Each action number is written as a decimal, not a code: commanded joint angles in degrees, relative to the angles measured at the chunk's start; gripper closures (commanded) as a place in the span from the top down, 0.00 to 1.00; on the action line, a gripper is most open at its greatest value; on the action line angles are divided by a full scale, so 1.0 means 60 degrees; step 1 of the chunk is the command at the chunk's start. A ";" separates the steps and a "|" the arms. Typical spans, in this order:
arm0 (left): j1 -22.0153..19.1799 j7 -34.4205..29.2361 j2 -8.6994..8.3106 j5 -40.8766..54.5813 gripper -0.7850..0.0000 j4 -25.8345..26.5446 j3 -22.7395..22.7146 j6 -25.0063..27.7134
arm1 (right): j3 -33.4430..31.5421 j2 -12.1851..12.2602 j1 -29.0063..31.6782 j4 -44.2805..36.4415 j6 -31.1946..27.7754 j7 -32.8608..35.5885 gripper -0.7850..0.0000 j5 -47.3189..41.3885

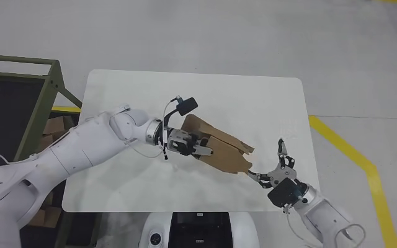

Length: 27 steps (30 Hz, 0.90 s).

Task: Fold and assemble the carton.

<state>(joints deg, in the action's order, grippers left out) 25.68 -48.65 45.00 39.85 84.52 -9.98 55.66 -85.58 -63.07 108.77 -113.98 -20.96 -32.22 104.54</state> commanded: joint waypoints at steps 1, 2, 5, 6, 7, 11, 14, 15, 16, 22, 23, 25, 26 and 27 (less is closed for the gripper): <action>-0.0047 -0.0135 0.0050 0.0520 0.00 -0.0045 0.0040 -0.0138 | 0.0041 0.0013 -0.0109 0.0077 -0.0240 -0.0222 1.00 -0.0136; -0.0064 -0.0223 0.0072 0.0706 0.00 -0.0083 0.0040 -0.0225 | 0.0025 0.0013 -0.0157 0.0163 -0.0288 -0.0296 1.00 -0.0330; -0.0081 -0.0491 0.0134 0.1270 0.00 -0.0136 0.0040 -0.0492 | 0.0010 0.0002 -0.0245 0.0301 -0.0410 -0.0336 1.00 -0.0902; -0.0104 -0.0569 0.0149 0.1405 0.00 -0.0157 0.0035 -0.0570 | 0.0010 0.0002 -0.0245 0.0301 -0.0410 -0.0336 1.00 -0.0902; -0.0116 -0.0635 0.0162 0.1496 0.00 -0.0161 0.0034 -0.0635 | 0.0010 0.0002 -0.0245 0.0301 -0.0410 -0.0336 1.00 -0.0902; -0.0103 -0.0779 0.0187 0.1746 0.00 -0.0309 -0.0040 -0.0779 | 0.0010 0.0002 -0.0245 0.0301 -0.0410 -0.0336 1.00 -0.0902; -0.0050 -0.0841 0.0208 0.1826 0.00 -0.0380 -0.0105 -0.0841 | 0.0050 -0.0004 -0.0279 0.0263 -0.0314 -0.0208 1.00 -0.0870; -0.0028 -0.0867 0.0218 0.1843 0.00 -0.0395 -0.0123 -0.0867 | 0.0118 -0.0012 -0.0295 0.0211 -0.0171 -0.0132 1.00 -0.0790; -0.0006 -0.0882 0.0228 0.1862 0.00 -0.0417 -0.0146 -0.0882 | 0.0199 -0.0024 -0.0290 0.0180 -0.0014 -0.0144 1.00 -0.0783; 0.0163 -0.0938 0.0270 0.1902 0.00 -0.0546 -0.0291 -0.0938 | 0.0503 -0.0075 -0.0335 0.0195 0.0564 -0.0461 1.00 -0.0960; 0.0191 -0.0949 0.0273 0.1908 0.00 -0.0560 -0.0317 -0.0949 | 0.0568 -0.0079 -0.0363 0.0204 0.0561 -0.0518 1.00 -0.0978; 0.0242 -0.0977 0.0279 0.1926 0.00 -0.0575 -0.0374 -0.0977 | 0.0664 -0.0083 -0.0443 0.0241 0.0526 -0.0534 1.00 -0.0972; 0.0271 -0.0991 0.0283 0.1945 0.00 -0.0579 -0.0401 -0.0990 | 0.0723 -0.0086 -0.0508 0.0255 0.0517 -0.0444 1.00 -0.0946; 0.0293 -0.1013 0.0288 0.1953 0.00 -0.0578 -0.0430 -0.1013 | 0.0808 -0.0090 -0.0583 0.0250 0.0484 -0.0307 1.00 -0.0883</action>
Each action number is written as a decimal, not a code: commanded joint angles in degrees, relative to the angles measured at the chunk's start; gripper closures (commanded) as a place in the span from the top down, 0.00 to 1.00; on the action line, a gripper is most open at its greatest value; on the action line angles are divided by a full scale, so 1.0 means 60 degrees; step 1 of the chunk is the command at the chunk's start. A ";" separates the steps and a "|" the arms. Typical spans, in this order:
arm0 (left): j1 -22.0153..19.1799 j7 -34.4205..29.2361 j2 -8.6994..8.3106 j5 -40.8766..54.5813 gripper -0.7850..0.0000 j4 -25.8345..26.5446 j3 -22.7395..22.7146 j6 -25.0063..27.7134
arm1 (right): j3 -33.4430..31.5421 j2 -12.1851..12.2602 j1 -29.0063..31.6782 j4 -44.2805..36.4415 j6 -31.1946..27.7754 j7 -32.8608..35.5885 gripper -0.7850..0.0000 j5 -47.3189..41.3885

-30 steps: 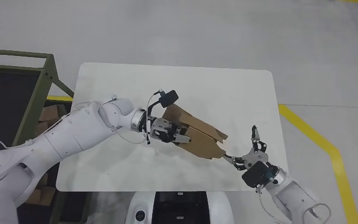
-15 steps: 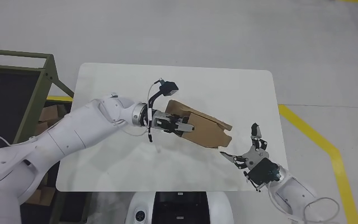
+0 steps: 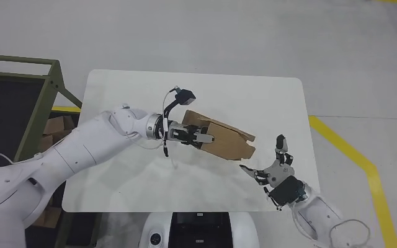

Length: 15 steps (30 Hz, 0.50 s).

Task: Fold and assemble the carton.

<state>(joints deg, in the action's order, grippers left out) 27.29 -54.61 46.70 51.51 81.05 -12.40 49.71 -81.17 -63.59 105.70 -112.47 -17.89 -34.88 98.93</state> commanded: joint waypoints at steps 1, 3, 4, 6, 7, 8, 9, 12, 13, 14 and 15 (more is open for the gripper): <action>0.0045 -0.0040 0.0010 0.0010 0.00 -0.0003 -0.0057 -0.0041 | 0.0164 -0.0012 -0.0154 -0.0007 -0.0030 0.0241 1.00 0.0065; 0.0078 -0.0093 0.0024 -0.0016 0.00 0.0004 -0.0112 -0.0094 | 0.0325 -0.0034 -0.0284 0.0016 0.0039 0.0308 1.00 -0.0012; 0.0094 -0.0115 0.0031 -0.0018 0.00 0.0002 -0.0142 -0.0116 | 0.0380 -0.0047 -0.0333 0.0048 0.0106 0.0266 1.00 -0.0112; 0.0124 -0.0173 0.0044 -0.0037 0.00 0.0011 -0.0198 -0.0174 | 0.0460 -0.0066 -0.0402 0.0101 0.0233 0.0209 1.00 -0.0235; 0.0140 -0.0199 0.0051 -0.0045 0.00 0.0011 -0.0227 -0.0200 | 0.0491 -0.0071 -0.0427 0.0128 0.0259 0.0196 1.00 -0.0264; 0.0155 -0.0223 0.0057 -0.0052 0.00 0.0011 -0.0256 -0.0224 | 0.0511 -0.0074 -0.0451 0.0138 0.0283 0.0186 1.00 -0.0284; 0.0171 -0.0249 0.0065 -0.0068 0.00 0.0011 -0.0283 -0.0250 | 0.0531 -0.0080 -0.0463 0.0143 0.0337 0.0150 1.00 -0.0341; 0.0224 -0.0310 0.0093 -0.0088 0.00 0.0008 -0.0363 -0.0311 | 0.0555 -0.0092 -0.0469 0.0156 0.0464 0.0098 1.00 -0.0473; 0.0242 -0.0332 0.0102 -0.0093 0.00 0.0001 -0.0389 -0.0333 | 0.0563 -0.0093 -0.0465 0.0154 0.0469 0.0095 1.00 -0.0499; 0.0258 -0.0362 0.0110 -0.0092 0.00 -0.0004 -0.0417 -0.0363 | 0.0561 -0.0097 -0.0458 0.0157 0.0496 0.0078 1.00 -0.0575; 0.0273 -0.0389 0.0119 -0.0094 0.00 0.0008 -0.0445 -0.0390 | 0.0556 -0.0101 -0.0451 0.0173 0.0510 0.0113 1.00 -0.0676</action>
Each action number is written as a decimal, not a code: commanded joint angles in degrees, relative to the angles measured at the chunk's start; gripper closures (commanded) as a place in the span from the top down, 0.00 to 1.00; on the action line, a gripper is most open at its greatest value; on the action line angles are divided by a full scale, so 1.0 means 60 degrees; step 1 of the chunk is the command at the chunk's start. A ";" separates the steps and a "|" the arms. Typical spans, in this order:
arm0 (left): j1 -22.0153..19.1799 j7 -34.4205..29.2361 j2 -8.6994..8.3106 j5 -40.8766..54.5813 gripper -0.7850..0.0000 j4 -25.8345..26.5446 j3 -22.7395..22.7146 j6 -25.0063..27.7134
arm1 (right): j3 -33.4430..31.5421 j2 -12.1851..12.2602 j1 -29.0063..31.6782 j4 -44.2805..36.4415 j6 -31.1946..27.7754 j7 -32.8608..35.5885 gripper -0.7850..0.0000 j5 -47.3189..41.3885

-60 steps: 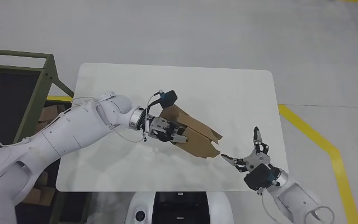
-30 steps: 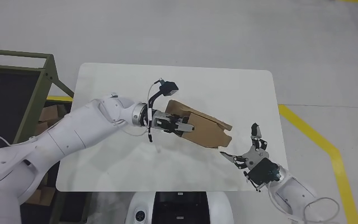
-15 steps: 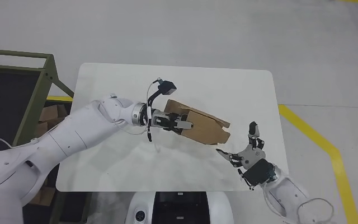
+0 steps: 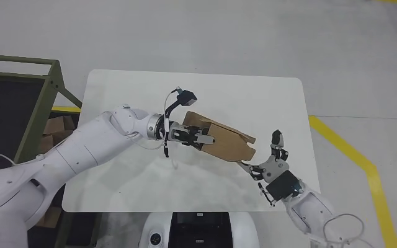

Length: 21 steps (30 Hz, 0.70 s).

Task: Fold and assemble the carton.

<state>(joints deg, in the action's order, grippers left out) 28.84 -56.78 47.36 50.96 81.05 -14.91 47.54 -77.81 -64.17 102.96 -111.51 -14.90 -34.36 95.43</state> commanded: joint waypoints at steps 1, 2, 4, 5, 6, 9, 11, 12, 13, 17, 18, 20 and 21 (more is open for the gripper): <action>0.0029 -0.0054 0.0017 -0.0027 0.00 0.0019 -0.0052 -0.0056 | -0.0004 -0.0006 -0.0010 0.0003 -0.0021 0.0149 1.00 -0.0188; 0.0046 -0.0076 0.0025 -0.0040 0.00 0.0025 -0.0077 -0.0078 | 0.0010 -0.0011 -0.0057 -0.0037 -0.0048 0.0256 1.00 -0.0253; 0.0074 -0.0124 0.0044 -0.0084 0.00 0.0029 -0.0125 -0.0126 | 0.0058 -0.0021 -0.0123 -0.0077 -0.0039 0.0432 1.00 -0.0335; 0.0089 -0.0144 0.0053 -0.0098 0.00 0.0031 -0.0149 -0.0146 | 0.0086 -0.0028 -0.0141 -0.0096 -0.0017 0.0472 1.00 -0.0371; 0.0101 -0.0164 0.0060 -0.0121 0.00 0.0037 -0.0174 -0.0165 | 0.0113 -0.0032 -0.0160 -0.0113 -0.0008 0.0489 1.00 -0.0392; 0.0149 -0.0200 0.0074 -0.0178 0.00 0.0047 -0.0248 -0.0202 | 0.0188 -0.0041 -0.0227 -0.0148 -0.0017 0.0635 1.00 -0.0394; 0.0179 -0.0222 0.0076 -0.0178 0.00 0.0052 -0.0308 -0.0224 | 0.0223 -0.0044 -0.0249 -0.0164 -0.0016 0.0678 1.00 -0.0368; 0.0198 -0.0222 0.0076 -0.0185 0.00 0.0050 -0.0339 -0.0224 | 0.0230 -0.0044 -0.0254 -0.0162 -0.0013 0.0679 1.00 -0.0366; 0.0214 -0.0236 0.0075 -0.0210 0.00 0.0052 -0.0364 -0.0238 | 0.0231 -0.0044 -0.0256 -0.0158 -0.0011 0.0678 1.00 -0.0367; 0.0278 -0.0314 0.0081 -0.0214 0.00 0.0071 -0.0458 -0.0316 | 0.0246 -0.0037 -0.0280 -0.0138 -0.0138 0.0657 1.00 -0.0363; 0.0293 -0.0331 0.0085 -0.0212 0.00 0.0073 -0.0483 -0.0333 | 0.0252 -0.0030 -0.0307 -0.0123 -0.0278 0.0670 1.00 -0.0358; 0.0324 -0.0365 0.0094 -0.0207 0.00 0.0085 -0.0532 -0.0367 | 0.0228 -0.0008 -0.0400 -0.0088 -0.0629 0.0696 1.00 -0.0368; 0.0339 -0.0382 0.0098 -0.0205 0.00 0.0085 -0.0558 -0.0384 | 0.0199 -0.0001 -0.0430 -0.0063 -0.0712 0.0721 1.00 -0.0374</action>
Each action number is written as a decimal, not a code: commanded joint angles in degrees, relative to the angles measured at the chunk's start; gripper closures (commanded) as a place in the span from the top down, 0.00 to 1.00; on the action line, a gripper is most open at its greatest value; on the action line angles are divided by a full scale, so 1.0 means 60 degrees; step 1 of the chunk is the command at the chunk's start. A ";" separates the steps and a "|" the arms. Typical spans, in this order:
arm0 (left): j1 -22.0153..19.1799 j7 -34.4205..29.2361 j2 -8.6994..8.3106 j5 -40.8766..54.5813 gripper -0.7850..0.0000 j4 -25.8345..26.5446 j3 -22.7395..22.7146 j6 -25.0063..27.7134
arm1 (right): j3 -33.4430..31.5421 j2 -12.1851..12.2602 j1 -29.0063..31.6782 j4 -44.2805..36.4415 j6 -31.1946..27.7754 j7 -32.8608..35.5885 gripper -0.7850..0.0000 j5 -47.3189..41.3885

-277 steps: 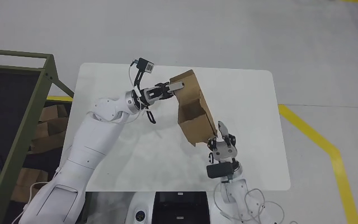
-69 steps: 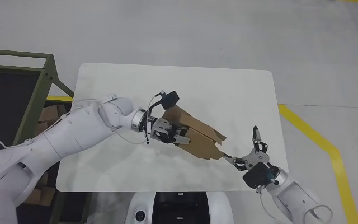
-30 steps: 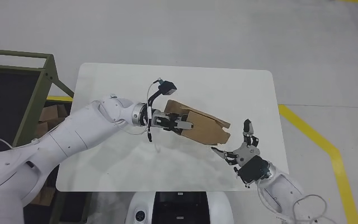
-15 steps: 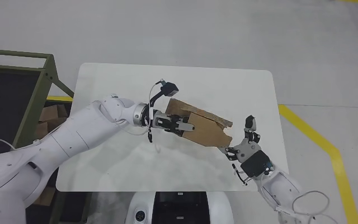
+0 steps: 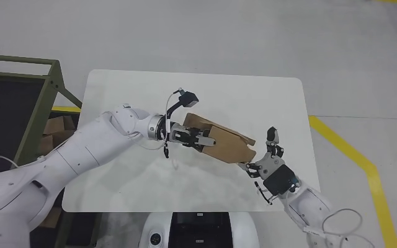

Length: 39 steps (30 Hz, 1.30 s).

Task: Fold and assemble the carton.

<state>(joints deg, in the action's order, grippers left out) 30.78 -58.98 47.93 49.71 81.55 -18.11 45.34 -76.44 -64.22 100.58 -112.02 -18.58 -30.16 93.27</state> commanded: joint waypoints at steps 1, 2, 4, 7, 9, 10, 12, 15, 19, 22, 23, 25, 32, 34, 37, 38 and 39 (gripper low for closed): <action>0.0027 -0.0024 0.0008 -0.0009 0.00 0.0009 -0.0053 -0.0025 | -0.0044 0.0017 -0.0056 0.0027 -0.0201 0.0062 1.00 0.0008; 0.0046 -0.0030 0.0011 -0.0009 0.00 0.0012 -0.0081 -0.0031 | -0.0052 0.0025 -0.0075 0.0030 -0.0313 0.0066 1.00 -0.0007; 0.0081 -0.0037 0.0014 -0.0026 0.00 0.0025 -0.0137 -0.0038 | -0.0081 0.0042 -0.0121 0.0049 -0.0521 0.0067 1.00 0.0000; 0.0124 -0.0088 0.0021 -0.0041 0.00 0.0046 -0.0210 -0.0089 | -0.0096 0.0064 -0.0189 0.0089 -0.0723 0.0031 0.93 0.0075; 0.0150 -0.0127 0.0028 -0.0028 0.00 0.0056 -0.0259 -0.0128 | -0.0068 0.0068 -0.0207 0.0090 -0.0707 0.0009 0.69 0.0146; 0.0161 -0.0152 0.0033 -0.0015 0.00 0.0060 -0.0286 -0.0153 | -0.0053 0.0070 -0.0208 0.0086 -0.0690 -0.0005 0.65 0.0197; 0.0180 -0.0203 0.0045 -0.0016 0.00 0.0066 -0.0339 -0.0204 | -0.0025 0.0075 -0.0194 0.0065 -0.0653 -0.0039 0.48 0.0272; 0.0212 -0.0256 0.0065 -0.0001 0.00 0.0058 -0.0431 -0.0257 | -0.0007 0.0085 -0.0172 0.0028 -0.0605 -0.0052 0.44 0.0397; 0.0272 -0.0311 0.0089 0.0013 0.00 0.0068 -0.0562 -0.0312 | 0.0016 0.0096 -0.0148 -0.0007 -0.0573 -0.0051 0.43 0.0484; 0.0319 -0.0342 0.0106 -0.0012 0.00 0.0067 -0.0661 -0.0344 | 0.0036 0.0104 -0.0131 -0.0019 -0.0547 -0.0076 0.38 0.0541; 0.0338 -0.0349 0.0112 -0.0001 0.00 0.0065 -0.0694 -0.0350 | 0.0044 0.0107 -0.0126 -0.0026 -0.0534 -0.0103 0.37 0.0562; 0.0372 -0.0382 0.0122 0.0021 0.00 0.0040 -0.0762 -0.0383 | 0.0055 0.0113 -0.0113 -0.0024 -0.0513 -0.0127 0.36 0.0605; 0.0517 -0.0475 0.0162 0.0031 0.00 0.0040 -0.1003 -0.0476 | 0.0096 0.0149 -0.0128 -0.0023 -0.0648 -0.0186 0.34 0.0841; 0.0559 -0.0502 0.0171 0.0020 0.00 0.0043 -0.1071 -0.0503 | 0.0102 0.0154 -0.0134 -0.0018 -0.0640 -0.0176 0.35 0.0838; 0.0620 -0.0551 0.0184 -0.0017 0.00 0.0059 -0.1162 -0.0552 | 0.0108 0.0160 -0.0134 -0.0018 -0.0617 -0.0166 0.38 0.0812; 0.0639 -0.0567 0.0188 -0.0023 0.00 0.0060 -0.1193 -0.0568 | 0.0103 0.0162 -0.0133 -0.0010 -0.0605 -0.0172 0.41 0.0787; 0.0660 -0.0582 0.0192 -0.0028 0.00 0.0059 -0.1222 -0.0583 | 0.0098 0.0162 -0.0127 -0.0002 -0.0583 -0.0187 0.43 0.0737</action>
<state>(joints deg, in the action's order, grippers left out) 34.62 -62.38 49.05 49.57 81.91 -25.27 41.94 -75.81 -63.25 99.78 -112.08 -22.20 -31.19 97.97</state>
